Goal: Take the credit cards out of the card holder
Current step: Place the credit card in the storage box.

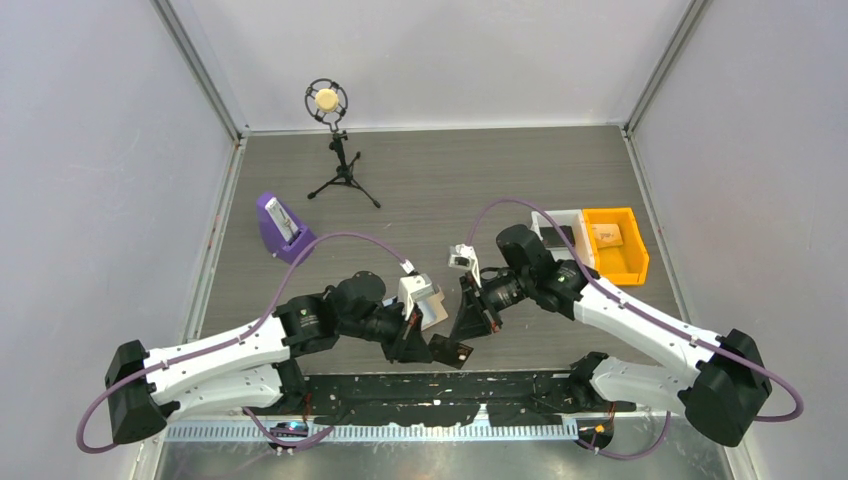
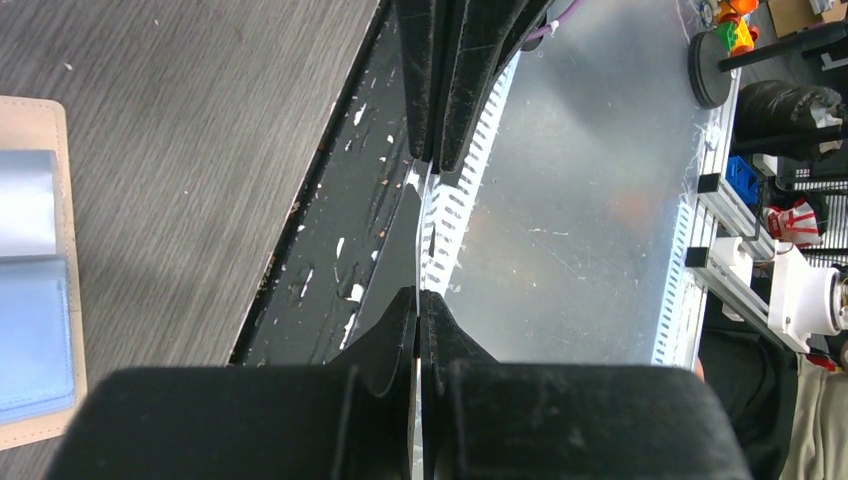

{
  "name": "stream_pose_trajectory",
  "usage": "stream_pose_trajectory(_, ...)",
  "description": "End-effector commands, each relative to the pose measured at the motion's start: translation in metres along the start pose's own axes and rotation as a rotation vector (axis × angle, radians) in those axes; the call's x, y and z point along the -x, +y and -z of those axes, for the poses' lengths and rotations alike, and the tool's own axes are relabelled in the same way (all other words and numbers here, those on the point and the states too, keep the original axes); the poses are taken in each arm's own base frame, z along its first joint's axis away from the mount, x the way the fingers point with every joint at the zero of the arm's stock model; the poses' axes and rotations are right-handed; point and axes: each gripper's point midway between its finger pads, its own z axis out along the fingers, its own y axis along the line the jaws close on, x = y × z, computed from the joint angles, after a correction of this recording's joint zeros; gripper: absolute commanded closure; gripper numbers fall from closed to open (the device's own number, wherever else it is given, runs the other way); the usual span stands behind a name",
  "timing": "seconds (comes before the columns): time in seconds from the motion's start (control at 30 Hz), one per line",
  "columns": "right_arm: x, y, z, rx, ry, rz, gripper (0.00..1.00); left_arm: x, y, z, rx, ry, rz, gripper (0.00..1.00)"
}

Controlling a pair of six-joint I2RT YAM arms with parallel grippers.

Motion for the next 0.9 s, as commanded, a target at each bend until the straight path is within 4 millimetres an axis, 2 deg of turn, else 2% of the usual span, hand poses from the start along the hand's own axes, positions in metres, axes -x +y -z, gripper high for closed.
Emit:
stream_pose_trajectory(0.0,0.008,0.015,-0.002,0.057,-0.004,0.057,0.93,0.020,-0.015,0.008,-0.042,-0.050,-0.038,1.00)
stream_pose_trajectory(0.07,0.007,0.015,-0.004,0.060,0.003,0.048,0.95,0.020,-0.013,0.009,-0.029,-0.050,-0.035,1.00)
stream_pose_trajectory(0.13,0.007,0.015,-0.004,0.059,0.003,0.036,0.95,0.020,-0.012,0.009,-0.019,-0.052,-0.030,0.90)
stream_pose_trajectory(0.2,0.012,0.014,-0.003,0.036,-0.009,0.035,0.95,0.020,-0.009,0.009,-0.007,-0.059,-0.027,0.73)
stream_pose_trajectory(0.23,0.015,0.010,-0.002,0.011,-0.020,0.028,0.95,0.020,-0.008,0.010,0.000,-0.062,-0.029,0.68)
stream_pose_trajectory(0.27,0.018,0.010,0.000,-0.003,-0.034,0.032,0.95,0.020,-0.007,0.011,0.008,-0.066,-0.032,0.58)
stream_pose_trajectory(0.3,0.023,0.005,0.002,-0.031,-0.057,0.020,0.95,0.021,-0.005,0.012,0.022,-0.071,-0.036,0.41)
stream_pose_trajectory(0.33,0.027,0.004,0.004,-0.046,-0.072,0.017,0.95,0.022,-0.002,0.014,0.042,-0.077,-0.040,0.29)
stream_pose_trajectory(0.37,0.032,-0.003,0.007,-0.083,-0.094,0.000,0.95,0.023,0.000,0.016,0.061,-0.083,-0.044,0.25)
stream_pose_trajectory(0.53,0.053,-0.035,0.025,-0.267,-0.191,-0.052,0.95,0.033,0.015,0.029,0.174,-0.134,-0.072,0.17)
stream_pose_trajectory(0.6,0.064,-0.048,0.037,-0.348,-0.249,-0.081,0.95,0.034,0.025,0.039,0.253,-0.140,-0.067,0.03)
stream_pose_trajectory(0.63,0.071,-0.053,0.045,-0.383,-0.284,-0.091,0.95,0.035,0.029,0.045,0.291,-0.147,-0.069,0.01)
stream_pose_trajectory(0.73,0.091,-0.079,0.076,-0.543,-0.435,-0.162,0.95,0.038,0.044,0.060,0.395,-0.173,-0.079,0.00)
stream_pose_trajectory(0.87,0.111,-0.102,0.117,-0.684,-0.647,-0.232,0.95,0.041,0.066,0.081,0.546,-0.210,-0.094,0.00)
